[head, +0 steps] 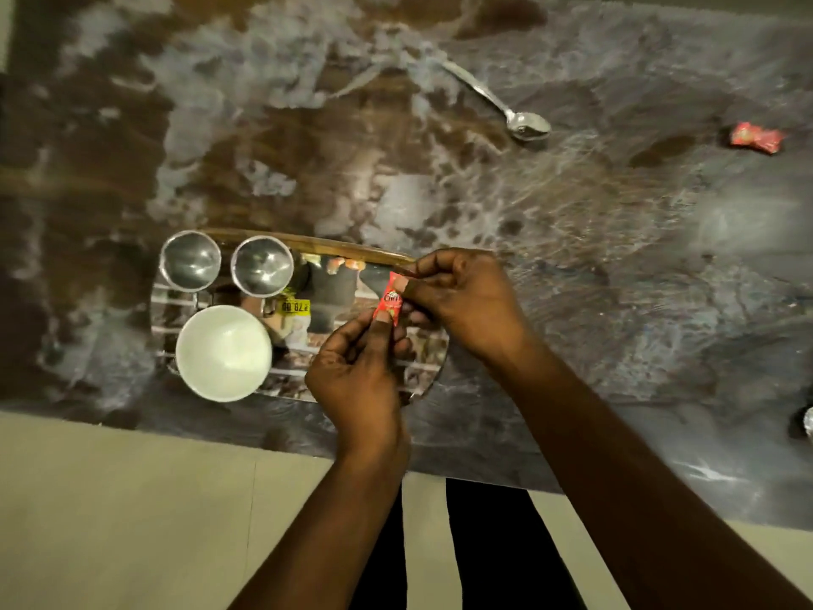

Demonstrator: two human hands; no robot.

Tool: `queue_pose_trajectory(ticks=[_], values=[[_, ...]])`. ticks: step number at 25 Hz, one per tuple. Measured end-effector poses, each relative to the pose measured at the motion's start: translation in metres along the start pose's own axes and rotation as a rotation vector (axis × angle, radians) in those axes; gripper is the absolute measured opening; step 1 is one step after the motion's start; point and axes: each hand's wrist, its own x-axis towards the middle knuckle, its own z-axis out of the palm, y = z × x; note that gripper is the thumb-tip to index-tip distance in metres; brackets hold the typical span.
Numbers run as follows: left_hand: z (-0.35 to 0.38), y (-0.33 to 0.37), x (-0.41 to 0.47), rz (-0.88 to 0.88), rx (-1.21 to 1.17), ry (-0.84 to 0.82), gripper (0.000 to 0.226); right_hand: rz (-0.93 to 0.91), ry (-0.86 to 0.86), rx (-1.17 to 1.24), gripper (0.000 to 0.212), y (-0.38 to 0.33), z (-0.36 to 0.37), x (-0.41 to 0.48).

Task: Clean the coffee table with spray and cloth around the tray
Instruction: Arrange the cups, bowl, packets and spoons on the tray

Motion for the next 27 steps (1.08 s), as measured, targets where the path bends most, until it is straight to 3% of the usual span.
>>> queue_pose_trajectory(ticks=[4, 6, 17, 22, 27], values=[[-0.015, 0.0, 0.021, -0.064, -0.116, 0.125, 0.006, -0.173, 0.04, -0.455, 0.01, 0.0, 0.036, 0.017], [-0.015, 0.0, 0.029, -0.08, -0.148, 0.137, 0.005, -0.227, 0.068, -0.527, 0.009, -0.001, 0.045, 0.023], [-0.015, -0.005, 0.058, -0.11, -0.123, 0.184, 0.02, -0.371, 0.142, -0.705, 0.006, 0.0, 0.062, 0.035], [-0.014, 0.0, 0.057, -0.114, -0.098, 0.189, 0.014, -0.344, 0.167, -0.633, 0.007, 0.0, 0.06, 0.032], [-0.008, 0.002, 0.039, -0.035, 0.026, 0.216, 0.026, -0.346, 0.205, -0.5, 0.004, 0.0, 0.042, 0.014]])
